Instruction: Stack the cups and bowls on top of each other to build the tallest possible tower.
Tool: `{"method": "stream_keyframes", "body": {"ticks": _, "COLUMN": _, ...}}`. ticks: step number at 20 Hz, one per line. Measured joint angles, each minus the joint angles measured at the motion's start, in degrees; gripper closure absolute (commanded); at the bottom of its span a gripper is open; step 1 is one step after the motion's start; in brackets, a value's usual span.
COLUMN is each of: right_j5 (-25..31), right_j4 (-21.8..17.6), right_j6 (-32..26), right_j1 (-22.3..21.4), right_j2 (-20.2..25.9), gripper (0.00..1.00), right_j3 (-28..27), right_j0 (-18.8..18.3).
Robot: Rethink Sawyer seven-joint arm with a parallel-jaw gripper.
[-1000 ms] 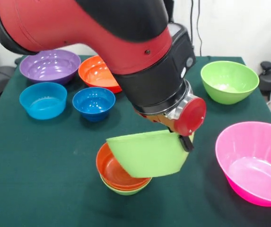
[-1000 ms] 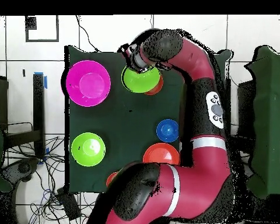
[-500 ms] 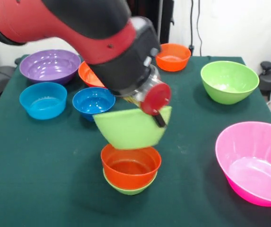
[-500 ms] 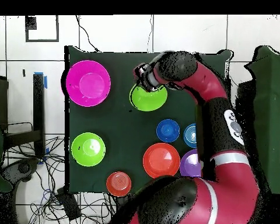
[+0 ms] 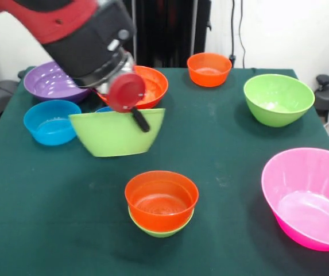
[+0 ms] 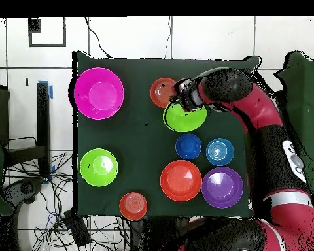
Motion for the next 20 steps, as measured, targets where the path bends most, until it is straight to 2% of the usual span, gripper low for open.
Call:
{"method": "stream_keyframes", "body": {"ticks": 6, "right_j5": 2.91, "right_j4": -1.03, "right_j6": 0.0, "right_j1": 1.75, "right_j2": 0.02, "gripper": 1.0, "right_j3": -6.6, "right_j0": 0.31}}
{"method": "stream_keyframes", "body": {"ticks": 8, "right_j5": 7.42, "right_j4": -1.17, "right_j6": 0.0, "right_j1": 4.46, "right_j2": 0.11, "gripper": 1.0, "right_j3": -13.53, "right_j0": 1.29}}
{"method": "stream_keyframes", "body": {"ticks": 10, "right_j5": 10.02, "right_j4": -1.4, "right_j6": 0.0, "right_j1": 6.11, "right_j2": 0.23, "gripper": 1.0, "right_j3": -17.33, "right_j0": 1.81}}
{"method": "stream_keyframes", "body": {"ticks": 12, "right_j5": 14.78, "right_j4": -2.14, "right_j6": 0.0, "right_j1": 9.49, "right_j2": 0.77, "gripper": 1.0, "right_j3": -24.54, "right_j0": 2.71}}
{"method": "stream_keyframes", "body": {"ticks": 13, "right_j5": 19.67, "right_j4": -3.37, "right_j6": 0.0, "right_j1": 13.3, "right_j2": 2.22, "gripper": 1.0, "right_j3": -32.0, "right_j0": 3.38}}
{"method": "stream_keyframes", "body": {"ticks": 16, "right_j5": 25.03, "right_j4": -5.85, "right_j6": 0.0, "right_j1": 17.95, "right_j2": 5.18, "gripper": 1.0, "right_j3": -40.35, "right_j0": 3.72}}
{"method": "stream_keyframes", "body": {"ticks": 17, "right_j5": 25.69, "right_j4": -6.33, "right_j6": 0.0, "right_j1": 18.58, "right_j2": 5.71, "gripper": 1.0, "right_j3": -41.43, "right_j0": 3.72}}
{"method": "stream_keyframes", "body": {"ticks": 18, "right_j5": 27.28, "right_j4": -7.72, "right_j6": 0.0, "right_j1": 20.07, "right_j2": 7.11, "gripper": 1.0, "right_j3": -43.91, "right_j0": 3.67}}
{"method": "stream_keyframes", "body": {"ticks": 19, "right_j5": 29.79, "right_j4": -10.88, "right_j6": 0.0, "right_j1": 22.56, "right_j2": 10.15, "gripper": 1.0, "right_j3": -47.84, "right_j0": 3.4}}
{"method": "stream_keyframes", "body": {"ticks": 20, "right_j5": 30.47, "right_j4": -12.1, "right_j6": 0.0, "right_j1": 23.24, "right_j2": 11.3, "gripper": 1.0, "right_j3": -48.84, "right_j0": 3.25}}
